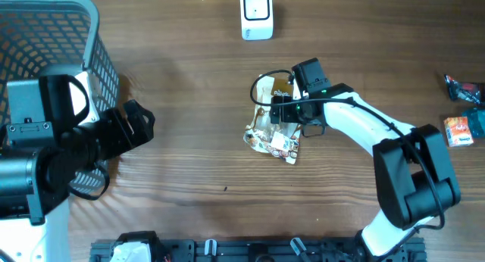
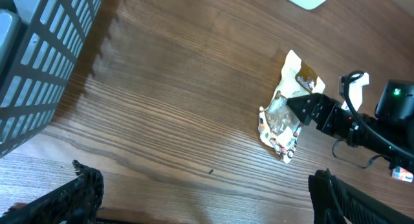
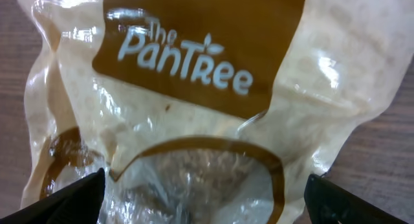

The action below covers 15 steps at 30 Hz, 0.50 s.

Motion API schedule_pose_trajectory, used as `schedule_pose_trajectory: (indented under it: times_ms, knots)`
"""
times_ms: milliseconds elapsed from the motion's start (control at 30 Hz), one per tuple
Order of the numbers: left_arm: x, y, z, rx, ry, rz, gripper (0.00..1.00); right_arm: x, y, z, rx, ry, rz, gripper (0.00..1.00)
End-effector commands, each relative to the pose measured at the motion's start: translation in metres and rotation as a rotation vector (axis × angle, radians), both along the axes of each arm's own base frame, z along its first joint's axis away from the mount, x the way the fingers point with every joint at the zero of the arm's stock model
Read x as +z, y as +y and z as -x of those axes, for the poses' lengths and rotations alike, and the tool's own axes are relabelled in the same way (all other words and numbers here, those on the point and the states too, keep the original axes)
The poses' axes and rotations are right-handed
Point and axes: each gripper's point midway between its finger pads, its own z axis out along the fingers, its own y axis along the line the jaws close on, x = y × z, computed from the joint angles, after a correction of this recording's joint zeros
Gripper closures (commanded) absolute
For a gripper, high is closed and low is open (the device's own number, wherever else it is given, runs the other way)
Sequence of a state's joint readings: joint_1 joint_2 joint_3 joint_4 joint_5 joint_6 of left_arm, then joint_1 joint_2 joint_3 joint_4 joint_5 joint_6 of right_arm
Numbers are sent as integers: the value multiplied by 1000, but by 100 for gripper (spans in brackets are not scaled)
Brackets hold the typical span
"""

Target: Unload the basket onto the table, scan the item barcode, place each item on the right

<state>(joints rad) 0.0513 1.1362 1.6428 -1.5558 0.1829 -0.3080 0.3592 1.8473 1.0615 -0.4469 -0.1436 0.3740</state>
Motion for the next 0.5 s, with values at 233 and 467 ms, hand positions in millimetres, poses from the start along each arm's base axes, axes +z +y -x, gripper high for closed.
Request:
schedule_pose_trajectory:
  times_ms: [233,467]
  knots:
    - [3,-1,-1,-15,-11,-8,0,-43,-17,6,-116,87,81,95]
    - [3,-1,-1,-14,-11,-8,0,43,1,-38,-6,-127,8,95]
